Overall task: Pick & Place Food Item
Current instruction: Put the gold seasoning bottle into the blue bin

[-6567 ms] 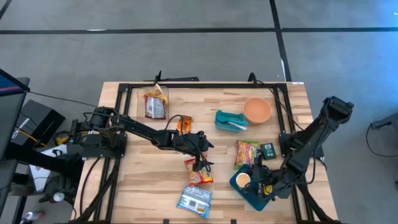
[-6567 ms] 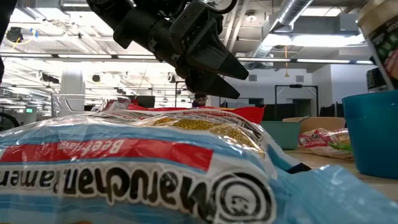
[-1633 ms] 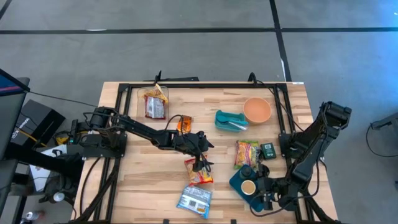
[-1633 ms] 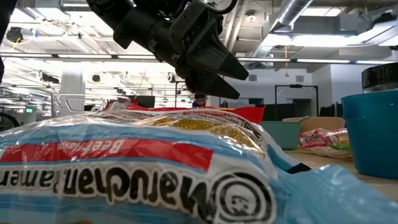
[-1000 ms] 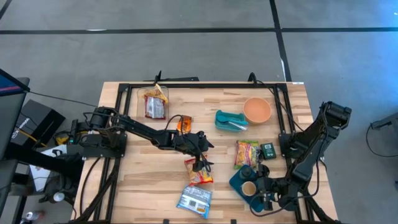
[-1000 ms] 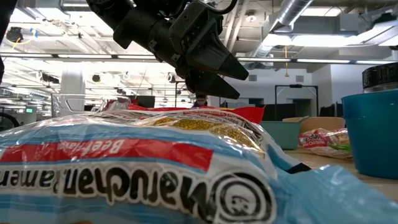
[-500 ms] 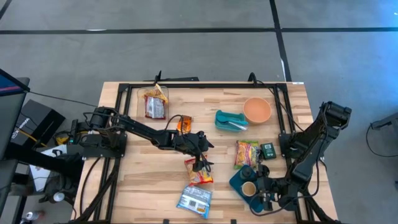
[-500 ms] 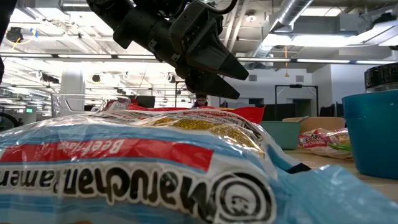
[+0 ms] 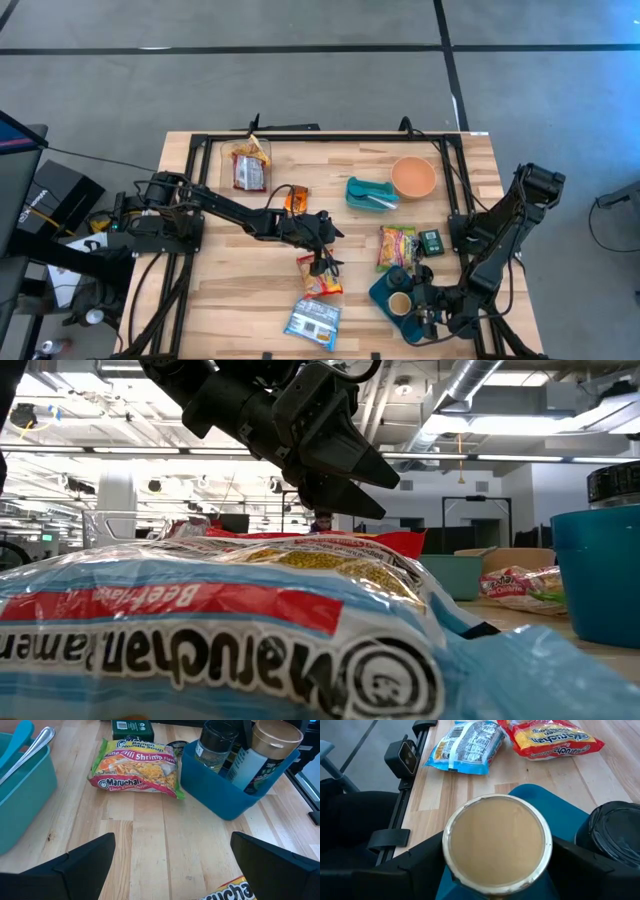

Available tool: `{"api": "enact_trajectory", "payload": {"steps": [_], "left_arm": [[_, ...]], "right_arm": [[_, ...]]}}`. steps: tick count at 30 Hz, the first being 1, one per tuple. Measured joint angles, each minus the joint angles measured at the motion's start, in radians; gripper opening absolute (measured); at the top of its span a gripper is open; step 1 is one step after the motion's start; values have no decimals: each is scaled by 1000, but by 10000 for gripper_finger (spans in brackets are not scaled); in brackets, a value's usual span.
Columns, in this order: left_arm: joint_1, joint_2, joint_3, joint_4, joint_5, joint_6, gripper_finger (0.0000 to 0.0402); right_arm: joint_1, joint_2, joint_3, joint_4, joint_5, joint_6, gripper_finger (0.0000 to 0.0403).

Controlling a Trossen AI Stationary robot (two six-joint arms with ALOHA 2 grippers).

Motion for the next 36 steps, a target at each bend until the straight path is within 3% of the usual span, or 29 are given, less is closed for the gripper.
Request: {"api": "enact_trajectory", "payload": {"steps": [6,15,36], "left_arm": [[0,0,0,0,0,0,390],[0,0,0,0,0,0,390],[0,0,0,0,0,0,390]], "right_arm": [[0,0,0,0,12,-3,320],[0,-5,0,-2,12,-11,396],[2,-131,0,-107,13,-11,393]]}}
